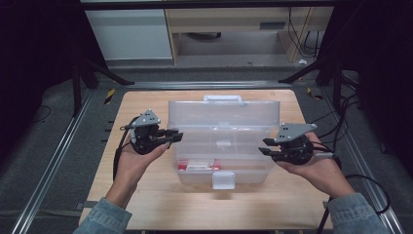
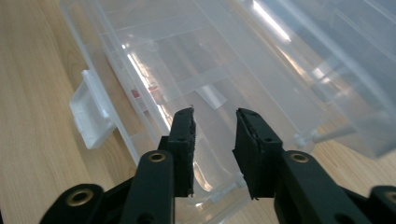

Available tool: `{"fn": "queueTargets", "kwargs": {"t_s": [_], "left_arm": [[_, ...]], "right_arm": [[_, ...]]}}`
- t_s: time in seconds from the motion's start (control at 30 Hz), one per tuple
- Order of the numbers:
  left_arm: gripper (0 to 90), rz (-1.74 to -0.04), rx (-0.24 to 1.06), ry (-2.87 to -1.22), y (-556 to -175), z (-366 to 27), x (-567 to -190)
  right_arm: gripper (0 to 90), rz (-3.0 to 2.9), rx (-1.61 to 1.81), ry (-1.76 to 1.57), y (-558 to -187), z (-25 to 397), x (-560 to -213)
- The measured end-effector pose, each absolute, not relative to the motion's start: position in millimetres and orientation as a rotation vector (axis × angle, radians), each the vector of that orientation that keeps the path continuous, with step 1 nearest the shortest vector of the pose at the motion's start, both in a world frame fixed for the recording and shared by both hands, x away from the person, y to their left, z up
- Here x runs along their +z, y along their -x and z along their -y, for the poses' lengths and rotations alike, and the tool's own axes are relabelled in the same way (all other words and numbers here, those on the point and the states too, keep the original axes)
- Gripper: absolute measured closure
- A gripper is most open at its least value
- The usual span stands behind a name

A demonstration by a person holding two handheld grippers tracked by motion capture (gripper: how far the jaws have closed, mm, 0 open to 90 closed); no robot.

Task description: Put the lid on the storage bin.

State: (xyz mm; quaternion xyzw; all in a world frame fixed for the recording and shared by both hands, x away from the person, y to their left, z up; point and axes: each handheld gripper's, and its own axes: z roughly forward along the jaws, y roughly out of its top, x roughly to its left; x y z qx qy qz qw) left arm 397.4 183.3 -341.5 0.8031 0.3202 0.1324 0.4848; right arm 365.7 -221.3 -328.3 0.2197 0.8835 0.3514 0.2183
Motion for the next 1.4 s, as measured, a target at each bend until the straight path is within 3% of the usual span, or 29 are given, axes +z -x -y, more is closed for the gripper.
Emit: {"fn": "queueTargets", "kwargs": {"t_s": [0.23,0.67,1.07,1.4], "left_arm": [[75.0,-0.774,0.32,-1.962,-394.2,-184.2,-345.0],[77.4,-0.775,0.303,-1.991,-390.2,-190.4,-354.6],[77.6,-0.814,0.317,-1.974,-390.8,-204.9,-363.4],[79.6,-0.833,0.334,-1.972,-391.0,-209.7,-367.6]], "right_arm": [[79.8,-2.399,0.969,-0.663,-363.7,233.6,-327.2],[84.7,-2.364,0.967,-0.725,-363.3,241.8,-332.6],[86.5,-2.349,0.982,-0.74,-360.7,244.4,-336.2],[82.6,-2.35,0.976,-0.744,-356.4,245.9,-339.5]]}}
